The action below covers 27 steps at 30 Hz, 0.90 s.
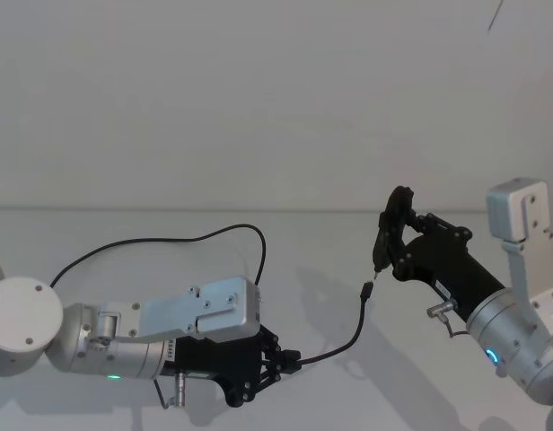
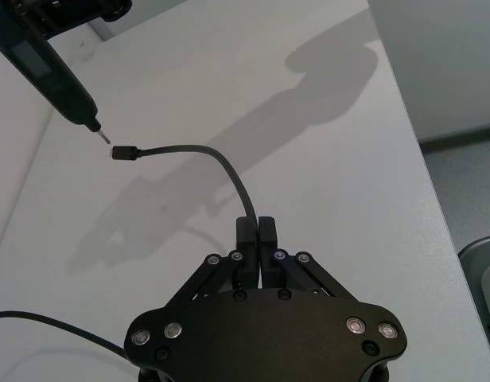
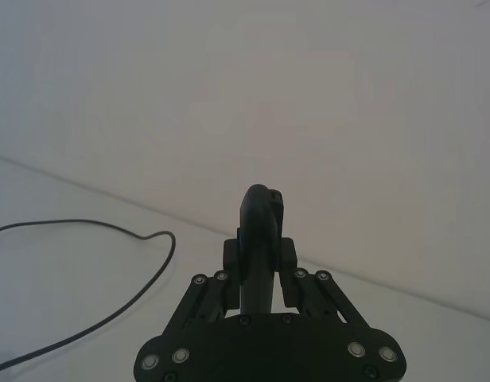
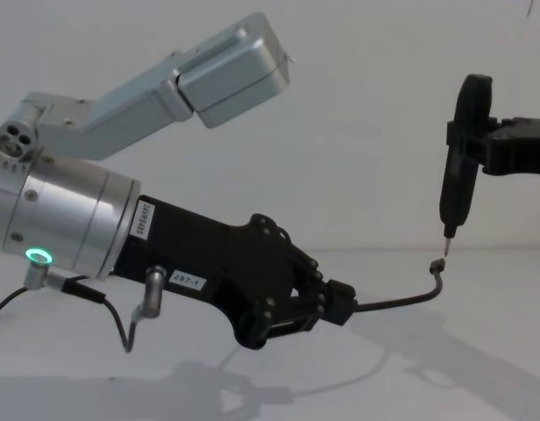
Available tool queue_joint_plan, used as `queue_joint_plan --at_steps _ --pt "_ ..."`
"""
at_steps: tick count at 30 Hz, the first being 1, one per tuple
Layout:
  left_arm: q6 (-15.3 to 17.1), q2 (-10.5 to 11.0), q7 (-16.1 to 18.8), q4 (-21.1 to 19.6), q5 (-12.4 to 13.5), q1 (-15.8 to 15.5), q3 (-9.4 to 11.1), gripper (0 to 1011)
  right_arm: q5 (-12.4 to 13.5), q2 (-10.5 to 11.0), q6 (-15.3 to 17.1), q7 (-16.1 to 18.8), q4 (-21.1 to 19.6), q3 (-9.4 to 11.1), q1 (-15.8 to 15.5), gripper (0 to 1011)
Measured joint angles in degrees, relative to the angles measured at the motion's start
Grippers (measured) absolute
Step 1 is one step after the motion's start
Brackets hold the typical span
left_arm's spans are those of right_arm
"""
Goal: Pick up the data cable with the one hand.
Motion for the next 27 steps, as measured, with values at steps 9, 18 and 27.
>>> queue_joint_plan --at_steps 9,18,27 --pt "0.0 0.0 0.0 0.0 0.0 0.0 0.0 40 -1.3 -0.7 -0.6 -0.7 0.4 0.1 0.1 279" --pt "0.0 0.0 0.0 0.0 0.0 0.0 0.0 40 -1.5 -1.1 -0.3 -0.4 0.5 0.4 0.2 279" --pt "0.0 0.0 0.0 0.0 0.0 0.0 0.0 40 -0.7 -1.2 0.6 0.5 0.5 0.7 0.2 279"
